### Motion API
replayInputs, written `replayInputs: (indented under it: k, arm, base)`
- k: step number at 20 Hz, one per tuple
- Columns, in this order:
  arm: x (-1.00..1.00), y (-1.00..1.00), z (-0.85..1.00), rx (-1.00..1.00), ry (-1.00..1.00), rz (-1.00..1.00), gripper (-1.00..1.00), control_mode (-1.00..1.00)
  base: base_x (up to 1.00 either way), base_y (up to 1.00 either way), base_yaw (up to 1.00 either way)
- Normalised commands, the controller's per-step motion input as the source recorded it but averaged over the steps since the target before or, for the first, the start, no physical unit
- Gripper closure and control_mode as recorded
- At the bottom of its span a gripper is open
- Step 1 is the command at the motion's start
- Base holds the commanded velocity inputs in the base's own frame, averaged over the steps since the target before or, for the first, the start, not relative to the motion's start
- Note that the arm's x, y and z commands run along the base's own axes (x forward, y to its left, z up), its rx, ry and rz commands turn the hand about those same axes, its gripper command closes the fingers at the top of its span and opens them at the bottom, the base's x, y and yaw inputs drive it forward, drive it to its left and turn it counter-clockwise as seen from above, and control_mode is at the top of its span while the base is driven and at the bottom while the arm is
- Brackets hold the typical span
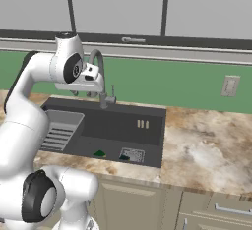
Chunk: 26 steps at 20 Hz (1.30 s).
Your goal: Pick up the sponge and sponge from the sink, and place them back in the cabinet, and close the cabinet doors.
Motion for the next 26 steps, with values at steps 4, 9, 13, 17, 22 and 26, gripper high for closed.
replayInputs:
  k: [4, 9, 13, 17, 22, 26]
  arm:
    - [0.00, -0.06, -0.04, 0.00, 0.00, 0.00, -1.00, -1.00]
    - [0.00, -0.25, -0.07, 0.00, 0.00, 0.00, -1.00, -1.00]
    - [0.00, -0.37, -0.17, 0.00, 0.00, 0.00, -1.00, -1.00]
    - [0.00, -0.37, -0.20, 0.00, 0.00, 0.00, -1.00, -1.00]
    - [0.00, -0.33, -0.23, 0.00, 0.00, 0.00, -1.00, -1.00]
    - [0.00, -0.30, -0.27, 0.00, 0.00, 0.00, -1.00, -1.00]
  base:
    - [0.00, 0.00, 0.00]
    - [0.00, 0.00, 0.00]
    - [0.00, 0.00, 0.00]
    - [0.00, 0.00, 0.00]
    - [0.00, 0.00, 0.00]
    - [0.00, 0.00, 0.00]
